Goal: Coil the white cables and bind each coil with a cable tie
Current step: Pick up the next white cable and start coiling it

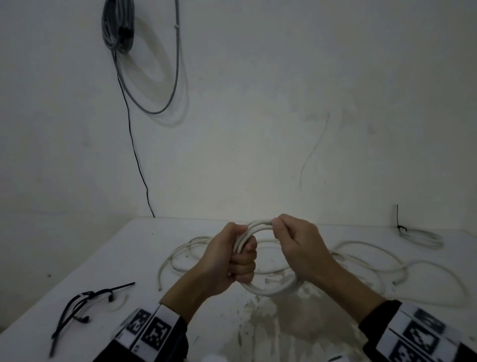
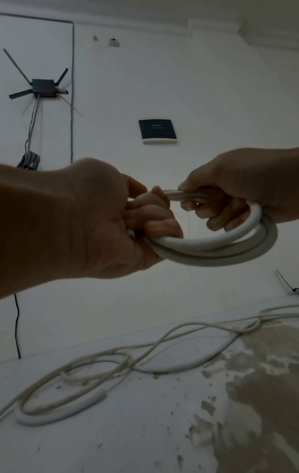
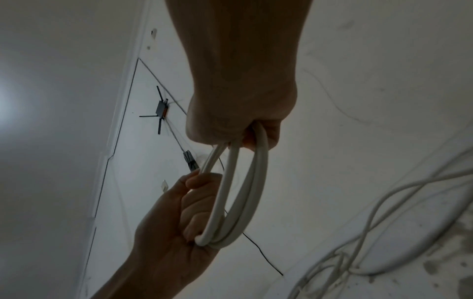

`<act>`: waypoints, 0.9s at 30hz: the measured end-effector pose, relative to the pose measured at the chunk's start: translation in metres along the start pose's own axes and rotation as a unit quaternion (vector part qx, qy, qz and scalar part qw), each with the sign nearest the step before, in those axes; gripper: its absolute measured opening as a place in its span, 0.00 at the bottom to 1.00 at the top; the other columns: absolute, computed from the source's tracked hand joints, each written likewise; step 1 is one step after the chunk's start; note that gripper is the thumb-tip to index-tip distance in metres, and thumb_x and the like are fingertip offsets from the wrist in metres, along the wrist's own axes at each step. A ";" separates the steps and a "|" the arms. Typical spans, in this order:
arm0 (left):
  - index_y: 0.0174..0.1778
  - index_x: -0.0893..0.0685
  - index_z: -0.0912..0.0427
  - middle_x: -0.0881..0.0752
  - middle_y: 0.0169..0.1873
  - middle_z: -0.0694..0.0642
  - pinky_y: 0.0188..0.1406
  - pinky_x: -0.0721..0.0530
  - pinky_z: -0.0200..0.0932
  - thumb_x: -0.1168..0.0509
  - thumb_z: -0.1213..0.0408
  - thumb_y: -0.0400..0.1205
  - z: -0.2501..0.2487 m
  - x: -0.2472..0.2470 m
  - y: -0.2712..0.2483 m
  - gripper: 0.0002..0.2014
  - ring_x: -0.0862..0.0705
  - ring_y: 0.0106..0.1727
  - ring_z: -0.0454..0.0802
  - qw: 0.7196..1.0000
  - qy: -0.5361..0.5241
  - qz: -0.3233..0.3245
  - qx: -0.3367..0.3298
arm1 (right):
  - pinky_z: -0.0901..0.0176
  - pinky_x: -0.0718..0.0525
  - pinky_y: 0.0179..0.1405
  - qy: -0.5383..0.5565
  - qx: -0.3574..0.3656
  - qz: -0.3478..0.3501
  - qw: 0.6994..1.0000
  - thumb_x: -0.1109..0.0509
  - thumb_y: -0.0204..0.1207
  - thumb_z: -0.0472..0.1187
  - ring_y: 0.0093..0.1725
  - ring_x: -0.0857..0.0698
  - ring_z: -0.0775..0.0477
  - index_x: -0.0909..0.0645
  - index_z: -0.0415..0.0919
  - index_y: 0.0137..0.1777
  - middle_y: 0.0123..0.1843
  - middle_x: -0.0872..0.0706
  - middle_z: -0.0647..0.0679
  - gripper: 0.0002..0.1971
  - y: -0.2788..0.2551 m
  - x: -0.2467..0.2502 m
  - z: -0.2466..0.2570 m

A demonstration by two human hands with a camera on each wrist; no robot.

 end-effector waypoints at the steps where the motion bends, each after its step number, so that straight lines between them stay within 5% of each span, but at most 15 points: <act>1: 0.20 0.32 0.57 0.42 0.13 0.47 0.13 0.44 0.31 0.49 0.55 0.77 0.000 -0.001 0.000 0.19 0.45 0.13 0.41 1.000 0.002 -0.008 -0.005 | 0.62 0.34 0.25 0.016 -0.026 0.006 1.000 0.44 0.81 0.49 0.23 0.34 0.54 0.29 0.32 0.32 0.23 0.32 0.48 0.22 0.000 0.000 -0.003; 3: 0.21 0.36 0.55 0.42 0.13 0.47 0.14 0.46 0.32 0.48 0.50 0.82 -0.002 0.000 0.001 0.23 0.45 0.13 0.41 0.998 0.010 -0.043 -0.035 | 0.60 0.30 0.23 0.141 -0.124 0.020 0.982 0.41 0.83 0.48 0.22 0.33 0.55 0.24 0.34 0.35 0.22 0.32 0.50 0.20 -0.002 -0.002 -0.013; 5: 0.20 0.38 0.53 0.42 0.13 0.46 0.15 0.47 0.34 0.45 0.46 0.81 -0.007 0.003 0.001 0.25 0.46 0.14 0.42 0.993 0.004 -0.092 -0.078 | 0.58 0.21 0.27 0.282 -0.218 0.025 0.934 0.40 0.81 0.52 0.23 0.28 0.52 0.19 0.35 0.41 0.21 0.29 0.50 0.20 -0.006 -0.007 -0.018; 8: 0.20 0.39 0.53 0.43 0.13 0.46 0.15 0.48 0.35 0.46 0.48 0.83 -0.012 0.005 0.001 0.25 0.47 0.13 0.41 0.980 -0.056 -0.140 -0.129 | 0.50 0.14 0.41 0.365 -0.302 -0.018 0.880 0.37 0.78 0.57 0.32 0.18 0.48 0.19 0.34 0.44 0.24 0.23 0.48 0.23 -0.011 -0.011 -0.027; 10: 0.21 0.39 0.54 0.43 0.13 0.47 0.15 0.48 0.36 0.47 0.49 0.84 -0.014 0.004 0.002 0.25 0.47 0.14 0.42 0.977 -0.043 -0.151 -0.145 | 0.52 0.15 0.36 0.405 -0.329 -0.043 0.852 0.37 0.78 0.56 0.28 0.18 0.48 0.21 0.36 0.40 0.23 0.24 0.48 0.21 -0.014 -0.017 -0.029; 13: 0.20 0.37 0.54 0.42 0.12 0.47 0.16 0.47 0.36 0.49 0.50 0.85 -0.006 0.001 0.005 0.26 0.46 0.13 0.42 0.985 -0.041 -0.121 -0.116 | 0.66 0.34 0.14 0.441 -0.345 -0.076 0.825 0.38 0.80 0.54 0.16 0.37 0.55 0.29 0.41 0.32 0.18 0.36 0.53 0.21 -0.013 -0.021 -0.031; 15: 0.19 0.35 0.56 0.41 0.12 0.48 0.15 0.45 0.36 0.50 0.51 0.83 0.000 0.000 0.007 0.25 0.44 0.12 0.42 0.993 -0.064 -0.061 -0.080 | 0.68 0.43 0.11 0.439 -0.350 -0.090 0.823 0.37 0.81 0.52 0.13 0.43 0.57 0.33 0.43 0.28 0.16 0.39 0.55 0.22 -0.012 -0.019 -0.033; 19: 0.20 0.36 0.58 0.40 0.12 0.50 0.18 0.37 0.37 0.52 0.55 0.77 0.003 -0.004 0.003 0.20 0.43 0.13 0.45 0.998 -0.054 0.016 -0.017 | 0.67 0.42 0.13 0.358 -0.322 -0.097 0.871 0.36 0.80 0.51 0.14 0.43 0.55 0.37 0.43 0.27 0.18 0.41 0.51 0.23 -0.010 -0.013 -0.035; 23: 0.17 0.40 0.55 0.43 0.11 0.49 0.15 0.44 0.34 0.54 0.56 0.80 0.002 0.002 0.002 0.22 0.47 0.12 0.44 0.994 -0.022 -0.094 -0.042 | 0.62 0.31 0.16 0.212 -0.271 -0.063 0.937 0.44 0.82 0.56 0.18 0.36 0.52 0.34 0.40 0.31 0.22 0.37 0.48 0.23 -0.011 -0.017 -0.027; 25: 0.17 0.41 0.53 0.44 0.12 0.48 0.15 0.47 0.32 0.53 0.56 0.81 0.001 0.008 0.000 0.23 0.48 0.12 0.44 0.989 0.008 -0.138 -0.048 | 0.55 0.21 0.21 0.166 -0.248 -0.013 0.954 0.49 0.85 0.52 0.22 0.27 0.47 0.27 0.36 0.41 0.25 0.29 0.45 0.21 -0.010 -0.019 -0.023; 27: 0.17 0.41 0.52 0.44 0.13 0.48 0.15 0.47 0.30 0.52 0.57 0.82 0.000 0.012 -0.004 0.23 0.48 0.13 0.44 0.987 0.069 -0.142 -0.025 | 0.53 0.18 0.40 0.056 -0.135 0.001 0.989 0.51 0.86 0.49 0.35 0.18 0.46 0.24 0.42 0.58 0.35 0.20 0.46 0.17 -0.007 -0.013 -0.017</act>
Point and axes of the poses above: each hand's wrist, its own y-axis towards the middle knuckle, its own x-axis out of the back of the hand, z = x × y, the point moved 6 cm from there along y, towards the middle knuckle
